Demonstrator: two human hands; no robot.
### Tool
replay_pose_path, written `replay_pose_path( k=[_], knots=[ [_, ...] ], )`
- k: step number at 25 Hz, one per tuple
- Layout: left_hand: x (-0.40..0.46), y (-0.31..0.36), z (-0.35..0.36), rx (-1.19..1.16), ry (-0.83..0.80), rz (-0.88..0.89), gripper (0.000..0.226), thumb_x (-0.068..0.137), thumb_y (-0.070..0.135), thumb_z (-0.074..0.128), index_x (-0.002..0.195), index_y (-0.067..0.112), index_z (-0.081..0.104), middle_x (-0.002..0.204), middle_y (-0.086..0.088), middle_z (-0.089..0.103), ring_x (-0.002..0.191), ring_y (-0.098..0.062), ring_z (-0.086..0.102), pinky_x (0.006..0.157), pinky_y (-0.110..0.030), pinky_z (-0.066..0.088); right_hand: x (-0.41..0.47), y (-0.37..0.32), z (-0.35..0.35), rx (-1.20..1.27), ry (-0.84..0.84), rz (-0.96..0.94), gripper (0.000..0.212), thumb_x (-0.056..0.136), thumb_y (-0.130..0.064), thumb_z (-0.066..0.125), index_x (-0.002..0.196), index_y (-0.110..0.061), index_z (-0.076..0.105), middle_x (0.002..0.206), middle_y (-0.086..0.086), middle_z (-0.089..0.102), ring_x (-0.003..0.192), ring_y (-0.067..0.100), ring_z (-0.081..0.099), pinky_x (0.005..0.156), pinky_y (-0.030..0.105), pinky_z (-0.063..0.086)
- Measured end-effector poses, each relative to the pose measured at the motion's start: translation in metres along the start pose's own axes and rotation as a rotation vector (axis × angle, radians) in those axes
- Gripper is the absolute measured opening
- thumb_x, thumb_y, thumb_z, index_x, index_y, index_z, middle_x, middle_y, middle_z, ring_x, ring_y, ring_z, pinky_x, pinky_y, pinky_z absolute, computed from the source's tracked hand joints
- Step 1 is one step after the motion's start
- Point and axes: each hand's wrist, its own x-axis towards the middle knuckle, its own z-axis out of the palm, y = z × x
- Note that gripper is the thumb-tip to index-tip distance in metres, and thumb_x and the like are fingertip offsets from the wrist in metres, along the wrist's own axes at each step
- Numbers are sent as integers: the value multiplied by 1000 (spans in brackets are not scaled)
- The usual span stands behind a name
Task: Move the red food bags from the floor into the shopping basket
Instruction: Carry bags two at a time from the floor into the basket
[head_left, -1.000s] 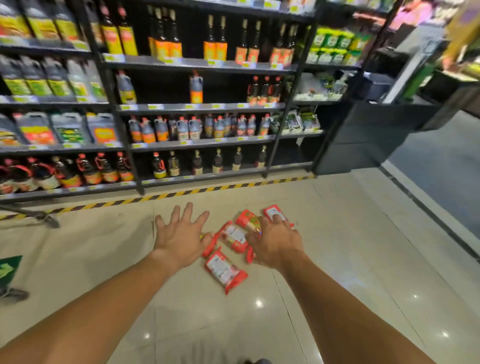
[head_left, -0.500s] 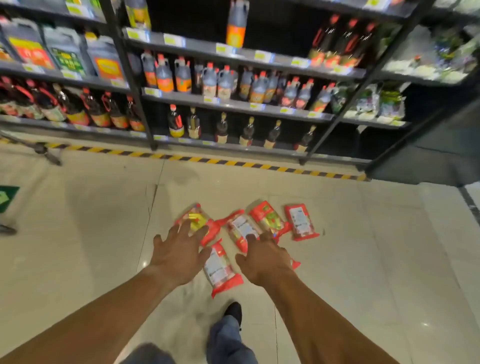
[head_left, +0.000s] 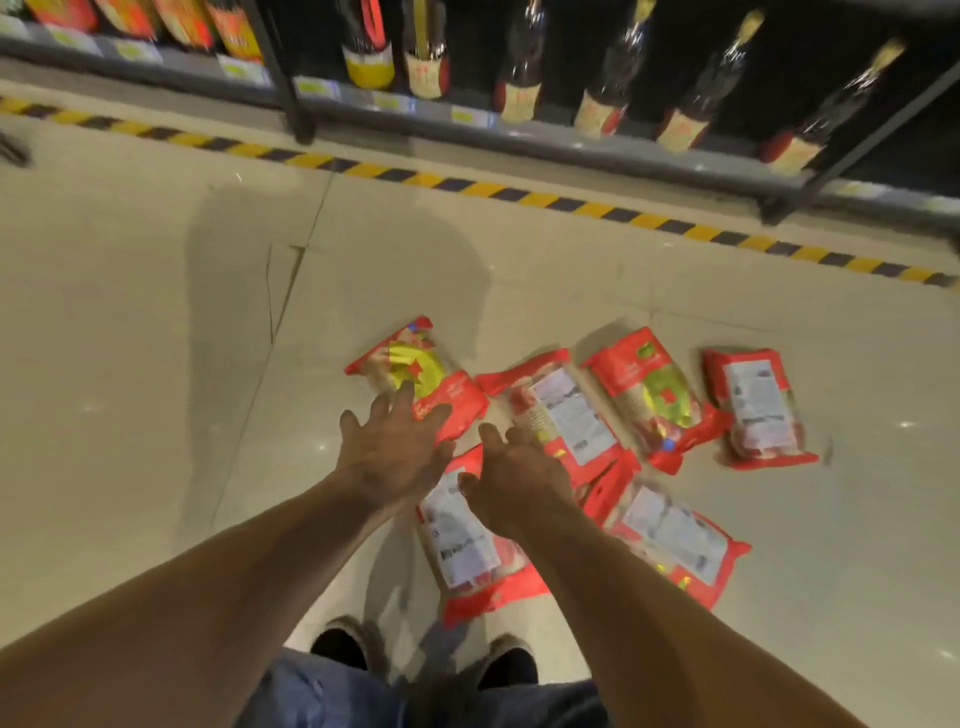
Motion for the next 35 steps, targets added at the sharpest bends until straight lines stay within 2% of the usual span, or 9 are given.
replay_pose_path(
  k=[5, 7, 11, 15, 19, 22, 27, 31, 35],
  knots=[
    [119, -12, 114, -213, 19, -290, 68, 92, 62, 38, 150, 45, 9, 149, -20, 30, 123, -42, 42, 97, -56, 35, 110, 41, 112, 17, -88, 57, 66, 92, -57, 52, 148, -28, 33, 140, 5, 46, 130, 34, 45, 98, 50, 45],
    [155, -12, 142, -306, 15, -408, 76, 90, 65, 40, 152, 45, 0, 151, -23, 27, 123, -44, 43, 97, -55, 35, 135, 57, 149, 40, -164, 117, 86, 81, -66, 60, 150, -30, 24, 135, 9, 45, 123, 36, 49, 94, 54, 48],
    [201, -12, 180, -565, 20, -532, 87, 88, 69, 46, 150, 49, -11, 158, -24, 9, 130, -49, 39, 103, -56, 35, 173, 81, 186, 182, -343, 98, 134, 44, -80, 72, 147, -57, -10, 124, 8, 59, 108, 33, 62, 91, 50, 54],
    [216, -13, 191, -901, 90, -681, 114, 80, 58, 71, 149, 46, -20, 153, -30, 11, 128, -49, 42, 105, -49, 38, 178, 93, 202, 279, -358, 49, 132, 70, -51, 84, 150, -52, -21, 124, 6, 61, 111, 28, 63, 98, 43, 50],
    [214, -19, 201, -1039, 151, -728, 128, 66, 60, 82, 147, 53, -16, 143, -25, 42, 123, -43, 49, 105, -49, 42, 177, 96, 218, 468, -251, 34, 124, 73, -43, 85, 155, -49, -8, 128, 4, 58, 113, 24, 62, 101, 39, 49],
    [207, -26, 184, -907, 201, -677, 120, 64, 66, 78, 146, 59, -10, 130, -26, 44, 114, -46, 51, 100, -48, 44, 172, 88, 194, 480, -109, 38, 117, 70, -49, 85, 151, -61, 1, 119, 4, 41, 104, 28, 60, 96, 35, 50],
    [140, -69, 102, -717, 287, -564, 106, 70, 49, 80, 150, 54, 11, 129, -26, 34, 103, -49, 56, 95, -43, 46, 113, 67, 109, 74, 92, -136, 100, 78, -74, 57, 153, -57, -7, 145, 13, 31, 111, 37, 59, 83, 43, 54],
    [14, -84, 5, -590, 217, -483, 92, 75, 48, 73, 148, 54, 17, 119, -17, 36, 98, -45, 55, 96, -48, 48, 15, 19, -3, -74, 166, -186, 79, 97, -60, 45, 152, -54, -11, 163, 9, 20, 130, 36, 49, 87, 47, 52],
    [-138, -65, -134, -518, 202, -417, 85, 80, 48, 67, 150, 50, 19, 115, -16, 40, 91, -44, 56, 86, -51, 51, -109, -52, -149, -184, 236, -215, 79, 100, -53, 43, 159, -36, -7, 167, 3, 7, 136, 36, 37, 91, 45, 50]
  ],
)
